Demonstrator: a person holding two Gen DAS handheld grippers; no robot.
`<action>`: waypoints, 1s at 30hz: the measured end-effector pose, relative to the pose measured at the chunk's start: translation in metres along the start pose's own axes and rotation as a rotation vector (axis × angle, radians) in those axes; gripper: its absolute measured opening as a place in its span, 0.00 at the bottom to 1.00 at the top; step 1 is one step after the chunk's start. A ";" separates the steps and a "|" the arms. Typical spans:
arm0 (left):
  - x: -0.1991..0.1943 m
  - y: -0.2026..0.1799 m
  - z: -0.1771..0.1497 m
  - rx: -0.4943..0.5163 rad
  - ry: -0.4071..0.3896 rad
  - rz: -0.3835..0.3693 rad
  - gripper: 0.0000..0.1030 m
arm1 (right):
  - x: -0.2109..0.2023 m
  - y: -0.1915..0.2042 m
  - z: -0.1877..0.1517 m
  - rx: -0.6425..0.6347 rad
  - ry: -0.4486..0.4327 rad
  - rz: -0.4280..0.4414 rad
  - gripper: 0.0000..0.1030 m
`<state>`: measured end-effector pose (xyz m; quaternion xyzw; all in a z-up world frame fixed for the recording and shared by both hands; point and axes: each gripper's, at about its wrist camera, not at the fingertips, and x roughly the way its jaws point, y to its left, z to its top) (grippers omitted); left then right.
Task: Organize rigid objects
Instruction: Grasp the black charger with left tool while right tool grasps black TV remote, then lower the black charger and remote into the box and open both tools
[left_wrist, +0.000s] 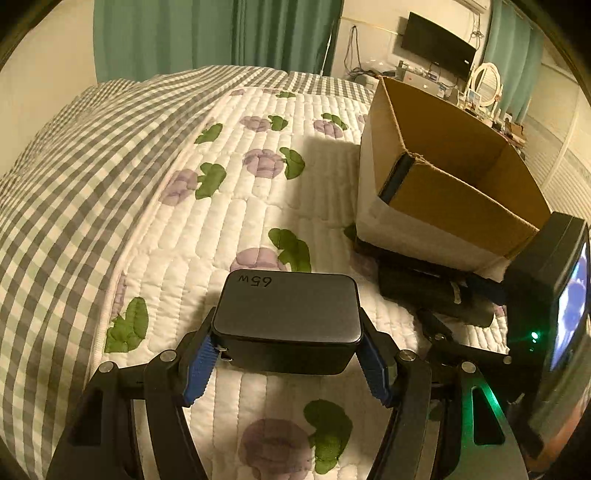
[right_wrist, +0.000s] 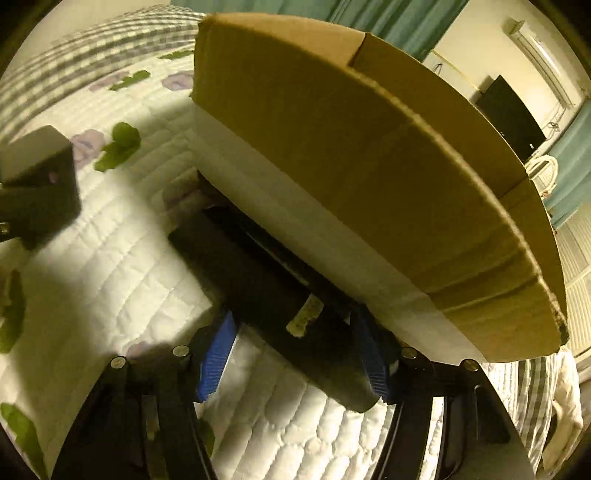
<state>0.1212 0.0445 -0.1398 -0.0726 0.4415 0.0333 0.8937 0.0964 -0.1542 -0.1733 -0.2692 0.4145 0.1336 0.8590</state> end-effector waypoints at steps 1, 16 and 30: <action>0.000 0.000 0.000 -0.002 -0.001 -0.001 0.67 | 0.001 0.000 0.000 0.013 -0.002 -0.004 0.59; -0.041 -0.017 0.007 0.037 -0.057 -0.035 0.67 | -0.074 -0.035 -0.013 0.220 -0.019 0.192 0.22; -0.110 -0.047 0.035 0.116 -0.189 -0.081 0.67 | -0.197 -0.112 0.036 0.362 -0.179 0.294 0.18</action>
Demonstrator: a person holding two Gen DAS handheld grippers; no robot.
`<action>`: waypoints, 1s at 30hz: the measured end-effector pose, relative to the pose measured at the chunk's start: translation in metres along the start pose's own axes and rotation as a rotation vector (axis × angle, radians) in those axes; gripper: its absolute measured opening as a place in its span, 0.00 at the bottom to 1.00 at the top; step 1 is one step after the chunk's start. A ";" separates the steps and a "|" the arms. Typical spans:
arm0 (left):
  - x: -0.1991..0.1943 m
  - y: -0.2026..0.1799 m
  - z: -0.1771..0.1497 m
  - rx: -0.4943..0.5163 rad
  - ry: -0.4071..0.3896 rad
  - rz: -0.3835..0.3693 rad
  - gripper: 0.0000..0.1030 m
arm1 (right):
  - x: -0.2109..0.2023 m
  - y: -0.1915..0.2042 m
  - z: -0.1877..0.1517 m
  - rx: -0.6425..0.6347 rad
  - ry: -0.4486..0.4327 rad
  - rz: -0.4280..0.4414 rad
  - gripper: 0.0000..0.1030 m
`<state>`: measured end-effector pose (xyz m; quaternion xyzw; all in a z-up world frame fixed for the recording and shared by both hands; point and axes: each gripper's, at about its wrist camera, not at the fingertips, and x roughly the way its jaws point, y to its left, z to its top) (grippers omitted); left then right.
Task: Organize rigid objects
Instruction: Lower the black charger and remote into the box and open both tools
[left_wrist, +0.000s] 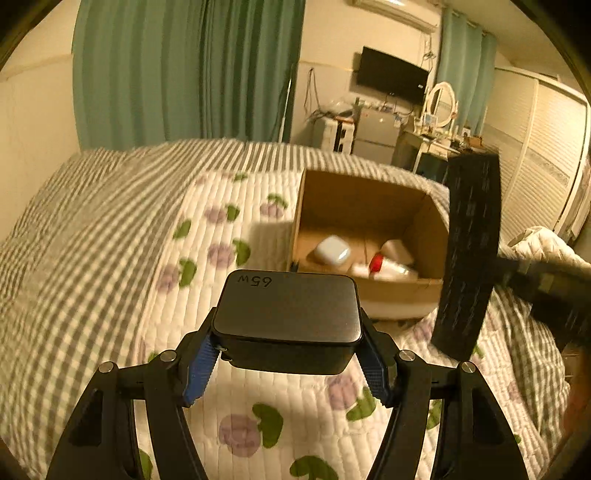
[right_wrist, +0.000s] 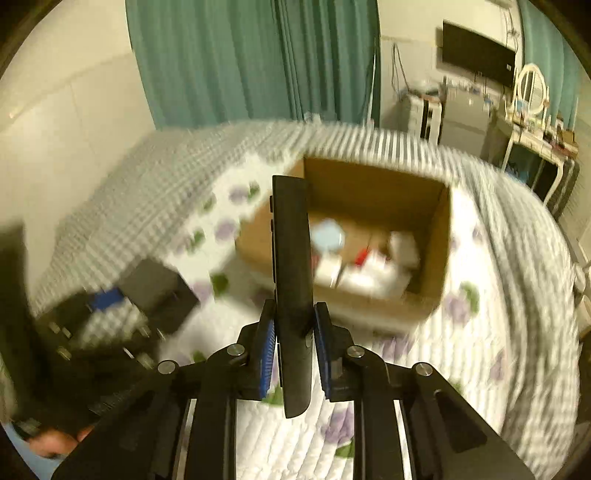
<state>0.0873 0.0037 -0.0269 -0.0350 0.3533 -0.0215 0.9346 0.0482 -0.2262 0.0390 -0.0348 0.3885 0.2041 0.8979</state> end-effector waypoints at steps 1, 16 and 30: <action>-0.002 -0.002 0.006 0.006 -0.011 -0.001 0.67 | -0.010 -0.001 0.013 -0.018 -0.023 -0.013 0.18; 0.075 -0.036 0.087 0.076 -0.048 -0.053 0.67 | 0.044 -0.059 0.078 0.003 0.034 -0.060 0.18; 0.158 -0.063 0.069 0.159 0.041 -0.048 0.67 | 0.123 -0.102 0.053 0.068 0.090 -0.018 0.18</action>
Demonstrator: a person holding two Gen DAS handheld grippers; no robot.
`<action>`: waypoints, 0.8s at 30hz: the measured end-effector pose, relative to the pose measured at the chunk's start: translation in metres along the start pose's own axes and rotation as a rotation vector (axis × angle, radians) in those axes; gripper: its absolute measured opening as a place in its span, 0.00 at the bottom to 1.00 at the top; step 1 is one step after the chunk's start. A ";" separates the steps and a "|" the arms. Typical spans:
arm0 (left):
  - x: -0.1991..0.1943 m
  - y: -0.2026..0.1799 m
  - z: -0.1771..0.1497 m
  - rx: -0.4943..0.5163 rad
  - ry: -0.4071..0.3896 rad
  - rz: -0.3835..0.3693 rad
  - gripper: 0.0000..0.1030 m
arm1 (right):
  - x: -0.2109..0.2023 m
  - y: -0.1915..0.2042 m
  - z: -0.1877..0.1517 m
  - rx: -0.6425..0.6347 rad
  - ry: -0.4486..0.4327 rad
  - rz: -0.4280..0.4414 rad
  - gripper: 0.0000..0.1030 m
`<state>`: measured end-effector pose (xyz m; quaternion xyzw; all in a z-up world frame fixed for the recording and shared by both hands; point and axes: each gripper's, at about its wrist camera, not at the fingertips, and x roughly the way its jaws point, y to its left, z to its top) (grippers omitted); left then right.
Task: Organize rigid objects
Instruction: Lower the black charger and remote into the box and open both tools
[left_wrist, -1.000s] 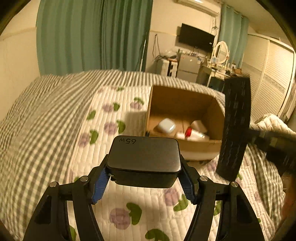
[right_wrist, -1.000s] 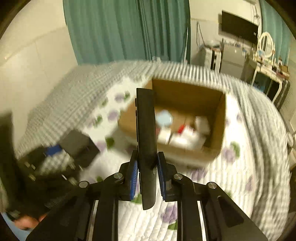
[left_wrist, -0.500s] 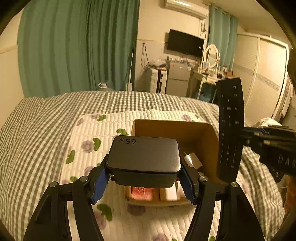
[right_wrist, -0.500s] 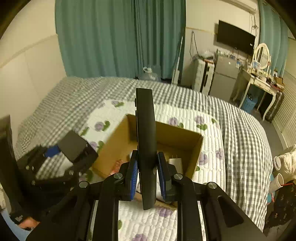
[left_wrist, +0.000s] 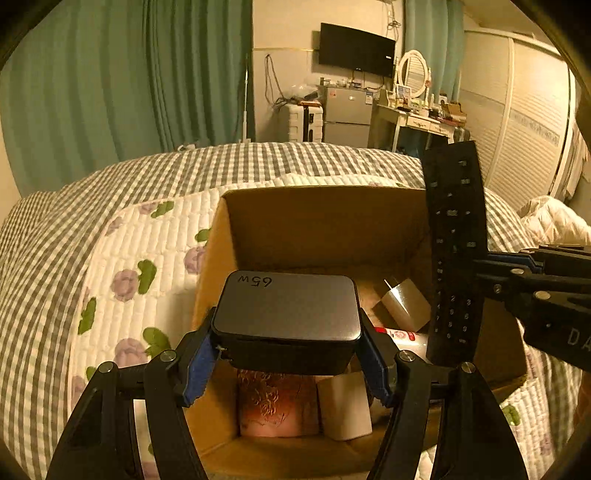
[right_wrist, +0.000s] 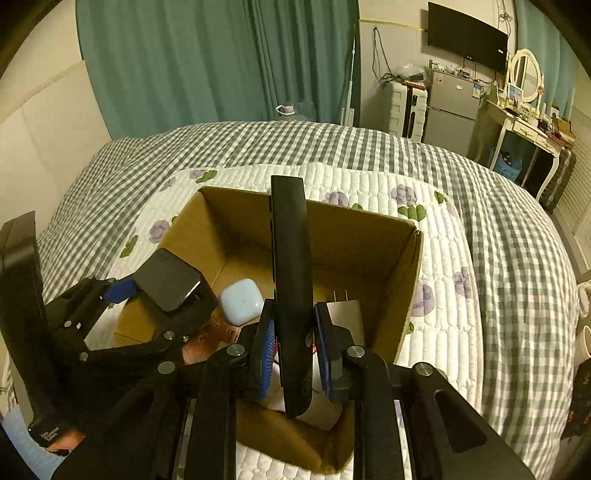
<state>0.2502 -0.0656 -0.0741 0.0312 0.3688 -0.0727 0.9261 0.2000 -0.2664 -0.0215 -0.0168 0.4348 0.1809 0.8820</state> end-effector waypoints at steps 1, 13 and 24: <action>0.002 -0.002 0.000 0.003 0.008 -0.009 0.67 | 0.001 -0.001 -0.001 0.001 0.000 0.005 0.18; -0.018 -0.008 0.015 0.023 -0.047 0.029 0.67 | -0.001 0.000 -0.003 0.004 0.011 -0.015 0.18; -0.022 0.016 0.018 -0.049 -0.043 0.027 0.67 | 0.037 0.001 -0.001 0.020 0.091 -0.052 0.19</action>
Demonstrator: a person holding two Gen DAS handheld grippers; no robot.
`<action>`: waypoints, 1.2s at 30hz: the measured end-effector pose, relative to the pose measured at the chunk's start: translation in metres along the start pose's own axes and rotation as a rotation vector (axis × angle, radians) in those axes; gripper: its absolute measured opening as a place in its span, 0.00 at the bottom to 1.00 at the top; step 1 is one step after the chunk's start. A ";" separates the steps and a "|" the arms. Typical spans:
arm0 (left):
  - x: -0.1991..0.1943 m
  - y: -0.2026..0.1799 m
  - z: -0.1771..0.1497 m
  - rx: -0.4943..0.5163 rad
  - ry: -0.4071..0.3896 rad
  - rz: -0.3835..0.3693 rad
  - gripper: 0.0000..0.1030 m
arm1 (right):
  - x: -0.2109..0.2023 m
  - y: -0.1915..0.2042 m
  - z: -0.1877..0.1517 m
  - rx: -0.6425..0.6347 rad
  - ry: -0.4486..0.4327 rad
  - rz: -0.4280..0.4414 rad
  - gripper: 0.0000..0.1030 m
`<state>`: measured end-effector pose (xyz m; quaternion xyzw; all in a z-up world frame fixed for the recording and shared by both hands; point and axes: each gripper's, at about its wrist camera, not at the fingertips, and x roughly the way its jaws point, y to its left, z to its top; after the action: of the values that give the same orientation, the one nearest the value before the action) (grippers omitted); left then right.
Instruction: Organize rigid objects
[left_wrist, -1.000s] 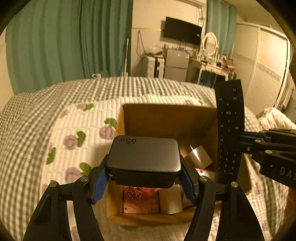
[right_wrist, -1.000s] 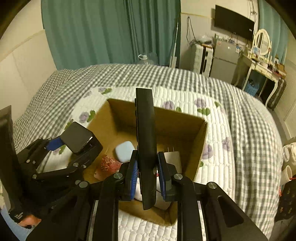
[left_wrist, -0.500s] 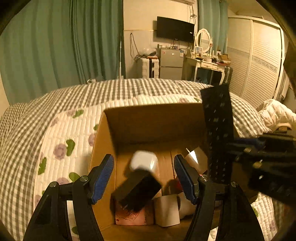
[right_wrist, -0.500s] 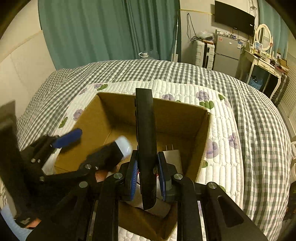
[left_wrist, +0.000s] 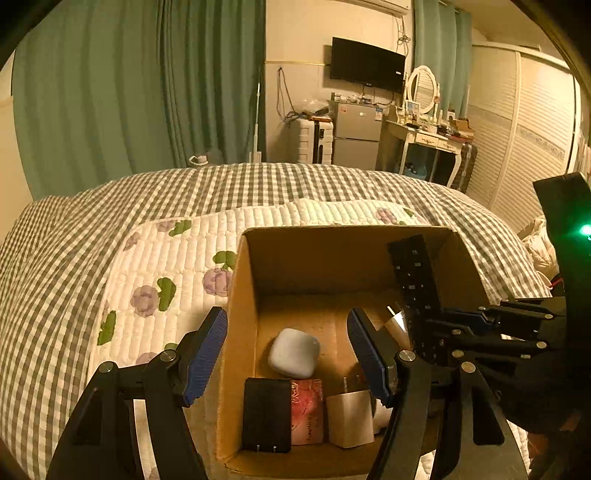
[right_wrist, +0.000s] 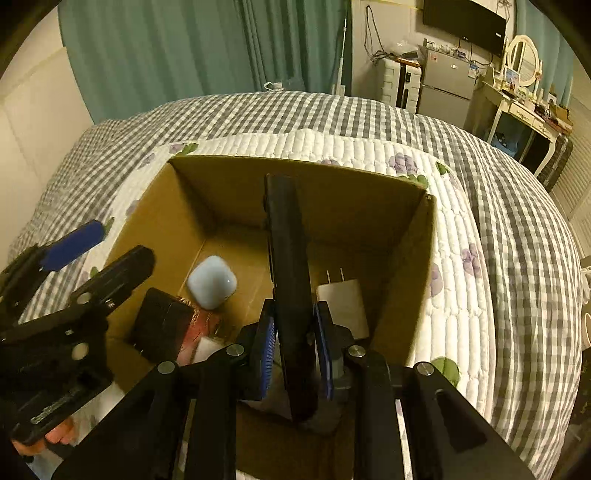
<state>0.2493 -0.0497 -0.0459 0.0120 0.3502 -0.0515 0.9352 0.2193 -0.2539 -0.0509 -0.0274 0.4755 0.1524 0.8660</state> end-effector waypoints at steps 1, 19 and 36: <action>0.001 0.003 0.000 -0.011 0.000 -0.005 0.67 | 0.002 0.000 0.001 0.001 -0.005 0.000 0.19; -0.085 0.000 0.028 -0.026 -0.108 -0.009 0.67 | -0.123 0.019 0.014 -0.013 -0.271 -0.074 0.39; -0.236 -0.012 0.000 0.034 -0.268 -0.072 0.85 | -0.284 0.037 -0.075 0.072 -0.463 -0.135 0.57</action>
<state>0.0712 -0.0410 0.1094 0.0081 0.2215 -0.0918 0.9708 0.0051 -0.3005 0.1480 0.0075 0.2664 0.0792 0.9606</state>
